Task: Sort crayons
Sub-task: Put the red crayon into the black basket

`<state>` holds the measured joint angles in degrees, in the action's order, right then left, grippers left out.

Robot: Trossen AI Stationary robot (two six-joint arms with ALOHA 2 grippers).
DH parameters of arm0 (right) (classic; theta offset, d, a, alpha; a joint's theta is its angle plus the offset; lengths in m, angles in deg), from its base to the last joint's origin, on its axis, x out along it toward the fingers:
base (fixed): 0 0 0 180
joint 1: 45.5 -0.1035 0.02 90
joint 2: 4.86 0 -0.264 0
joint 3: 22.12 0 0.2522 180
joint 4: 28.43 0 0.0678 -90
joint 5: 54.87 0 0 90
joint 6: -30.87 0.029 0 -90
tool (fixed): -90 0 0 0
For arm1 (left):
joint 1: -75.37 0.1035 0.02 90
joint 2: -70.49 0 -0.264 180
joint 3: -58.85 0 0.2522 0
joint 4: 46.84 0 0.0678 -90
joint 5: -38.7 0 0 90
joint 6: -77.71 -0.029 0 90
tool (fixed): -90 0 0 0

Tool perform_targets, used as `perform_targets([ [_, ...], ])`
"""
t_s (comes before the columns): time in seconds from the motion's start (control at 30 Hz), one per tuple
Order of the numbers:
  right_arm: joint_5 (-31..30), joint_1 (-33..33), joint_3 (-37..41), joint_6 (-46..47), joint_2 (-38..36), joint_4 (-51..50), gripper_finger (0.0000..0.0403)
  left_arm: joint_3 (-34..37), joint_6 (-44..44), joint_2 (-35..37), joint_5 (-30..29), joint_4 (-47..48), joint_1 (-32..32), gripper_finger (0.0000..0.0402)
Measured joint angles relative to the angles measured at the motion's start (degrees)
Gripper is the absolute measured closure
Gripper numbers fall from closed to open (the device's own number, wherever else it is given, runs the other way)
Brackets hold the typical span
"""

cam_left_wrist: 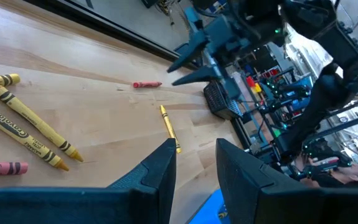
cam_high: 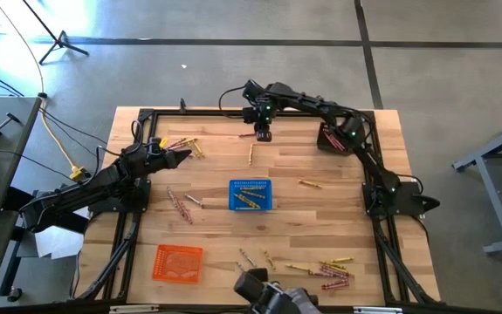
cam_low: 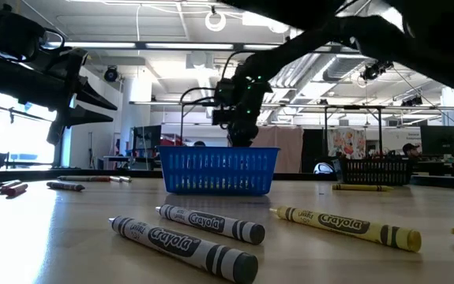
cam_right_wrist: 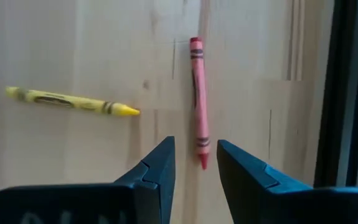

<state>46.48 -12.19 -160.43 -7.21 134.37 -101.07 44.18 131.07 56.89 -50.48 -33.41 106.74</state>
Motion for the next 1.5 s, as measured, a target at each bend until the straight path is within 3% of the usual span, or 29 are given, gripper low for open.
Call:
perform_targets([
  [0.23, -6.4, -0.1, -0.8, -11.1, 1.7, 0.3, 0.0300, 0.0, 0.0, 0.0, 0.0, 0.0, 0.0, 0.0300],
  [0.83, -6.2, -1.8, 0.6, -8.4, 2.8, 2.5, 0.0302, 0.0, 0.0, 0.0, 0.0, 0.0, 0.0, 0.0300],
  [1.1, -3.6, -1.4, 0.6, -7.9, 2.9, 2.3, 0.0335, 0.0, 0.0, 0.0, 0.0, 0.0, 0.0, 0.0300],
  [1.37, -1.9, -1.2, 0.5, -5.8, 2.9, 1.1, 0.0395, 0.0, 0.0, 0.0, 0.0, 0.0, 0.0, 0.0300],
  [1.5, -1.9, -1.2, 0.5, -3.7, 2.8, 0.9, 0.0397, 0.0, 0.0, 0.0, 0.0, 0.0, 0.0, 0.0300],
])
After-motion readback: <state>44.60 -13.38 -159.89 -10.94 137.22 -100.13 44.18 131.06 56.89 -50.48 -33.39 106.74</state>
